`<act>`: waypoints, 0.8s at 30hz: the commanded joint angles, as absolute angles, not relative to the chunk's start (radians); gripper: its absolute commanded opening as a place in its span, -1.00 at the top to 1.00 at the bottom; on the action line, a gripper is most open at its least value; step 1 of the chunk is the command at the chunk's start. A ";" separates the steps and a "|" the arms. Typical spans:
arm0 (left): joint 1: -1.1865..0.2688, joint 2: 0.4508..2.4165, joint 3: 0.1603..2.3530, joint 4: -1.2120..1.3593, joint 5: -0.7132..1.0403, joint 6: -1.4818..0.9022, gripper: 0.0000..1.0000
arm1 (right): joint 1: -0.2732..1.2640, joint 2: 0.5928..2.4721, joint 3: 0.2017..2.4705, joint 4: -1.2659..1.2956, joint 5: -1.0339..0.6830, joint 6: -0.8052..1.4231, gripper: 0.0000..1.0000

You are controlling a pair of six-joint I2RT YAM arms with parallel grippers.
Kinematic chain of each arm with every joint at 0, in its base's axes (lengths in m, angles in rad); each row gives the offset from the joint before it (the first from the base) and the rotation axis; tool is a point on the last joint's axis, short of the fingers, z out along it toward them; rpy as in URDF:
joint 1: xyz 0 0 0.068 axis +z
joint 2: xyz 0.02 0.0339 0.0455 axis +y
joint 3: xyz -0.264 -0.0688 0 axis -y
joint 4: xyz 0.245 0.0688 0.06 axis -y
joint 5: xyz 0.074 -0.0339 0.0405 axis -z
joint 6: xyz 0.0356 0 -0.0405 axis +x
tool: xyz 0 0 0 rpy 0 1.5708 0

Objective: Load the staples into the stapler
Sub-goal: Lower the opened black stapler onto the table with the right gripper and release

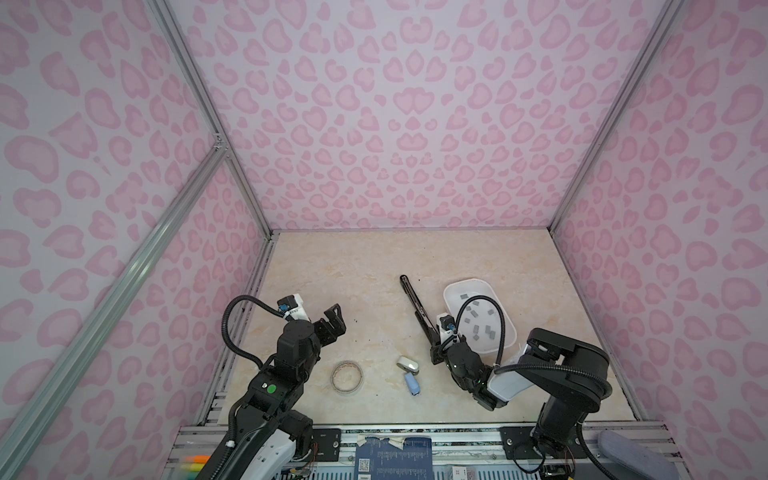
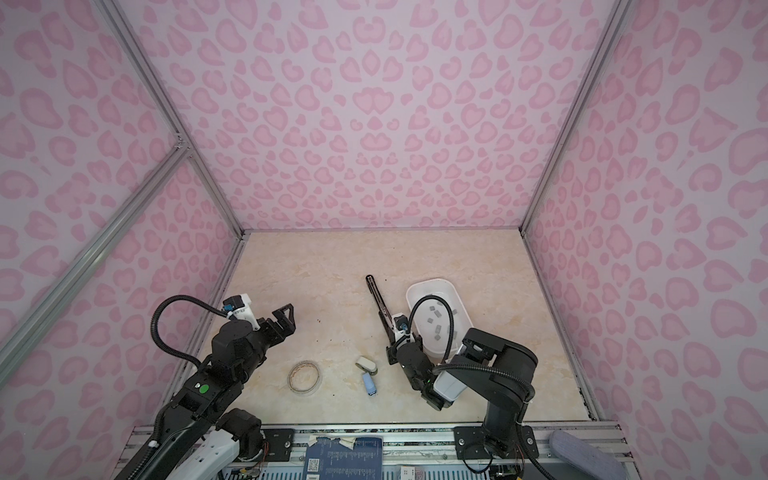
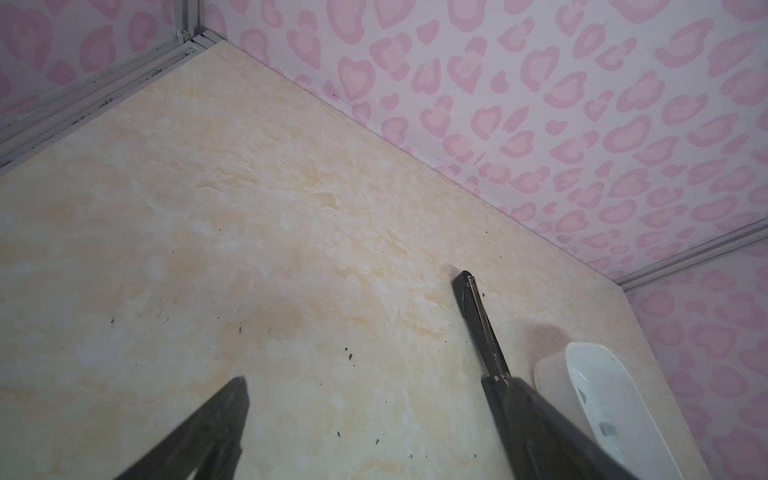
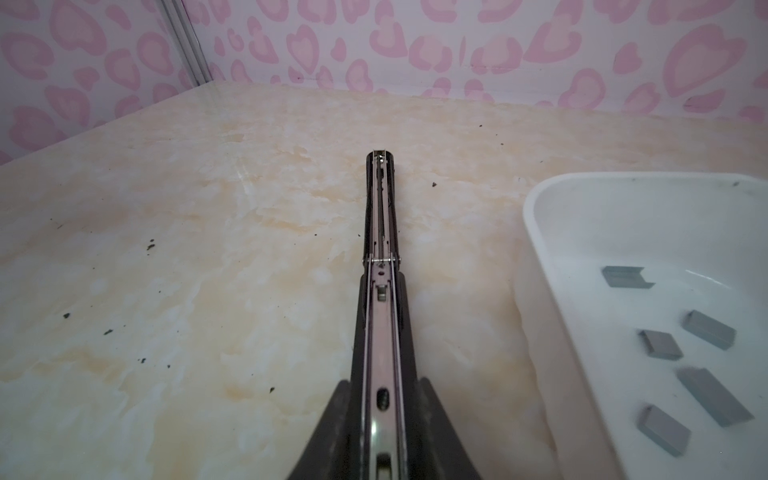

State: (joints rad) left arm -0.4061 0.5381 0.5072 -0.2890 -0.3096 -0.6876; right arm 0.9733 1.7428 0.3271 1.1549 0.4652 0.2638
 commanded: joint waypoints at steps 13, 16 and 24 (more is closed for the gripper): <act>-0.405 0.205 0.420 -0.335 -0.237 -0.608 -0.95 | 1.038 1.319 0.435 0.541 0.541 0.414 0.17; -0.406 0.186 0.398 -0.313 -0.198 -0.600 -0.95 | 1.039 1.238 0.494 0.384 0.504 0.476 0.15; -0.405 0.294 0.365 -0.217 -0.008 -0.571 -0.95 | 1.192 1.193 0.619 0.219 0.455 0.420 -0.01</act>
